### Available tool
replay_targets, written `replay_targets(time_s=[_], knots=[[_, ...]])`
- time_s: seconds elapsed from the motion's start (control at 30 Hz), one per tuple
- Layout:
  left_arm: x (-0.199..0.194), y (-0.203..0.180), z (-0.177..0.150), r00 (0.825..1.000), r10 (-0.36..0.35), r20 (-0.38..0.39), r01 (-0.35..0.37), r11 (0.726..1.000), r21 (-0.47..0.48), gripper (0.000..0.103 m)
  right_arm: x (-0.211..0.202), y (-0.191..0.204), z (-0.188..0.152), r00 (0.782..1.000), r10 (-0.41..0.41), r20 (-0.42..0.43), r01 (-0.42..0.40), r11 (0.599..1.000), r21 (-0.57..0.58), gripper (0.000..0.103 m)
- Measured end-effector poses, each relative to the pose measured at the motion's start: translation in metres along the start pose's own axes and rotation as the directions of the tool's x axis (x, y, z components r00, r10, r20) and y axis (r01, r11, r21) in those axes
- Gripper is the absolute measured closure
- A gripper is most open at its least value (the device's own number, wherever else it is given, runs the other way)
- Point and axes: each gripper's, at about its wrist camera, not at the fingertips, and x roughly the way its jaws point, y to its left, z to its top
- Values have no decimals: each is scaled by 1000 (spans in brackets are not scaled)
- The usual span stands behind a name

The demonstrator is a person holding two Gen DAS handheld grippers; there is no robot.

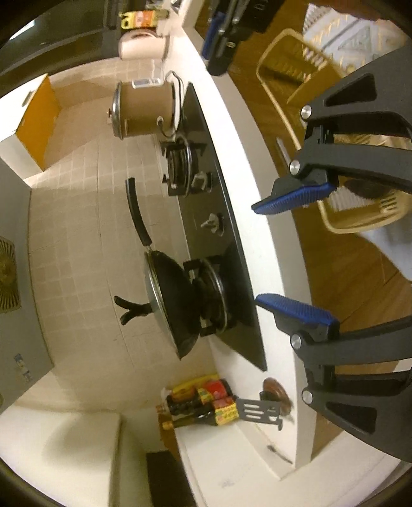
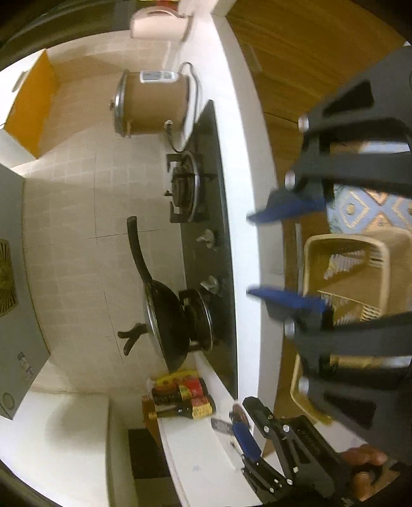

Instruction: Organize utensils

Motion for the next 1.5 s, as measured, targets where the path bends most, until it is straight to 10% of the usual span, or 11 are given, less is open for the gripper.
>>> replay_targets(time_s=[0.33,0.6,1.27,1.5], knots=[[-62,32,6,982,-176,-69,166,977,-137,46,-67,-11,5,991,42,-127,-34,997,62,51],[-103,46,-8,945,-241,-221,201,961,-190,43,-99,7,-17,939,102,-328,-80,994,80,51],[-32,38,-151,690,-403,-601,183,901,-394,42,-37,13,-144,650,207,-732,-62,974,220,51],[-15,30,-162,653,-410,-637,152,895,-420,42,-25,5,-155,621,220,-753,-38,967,251,51]])
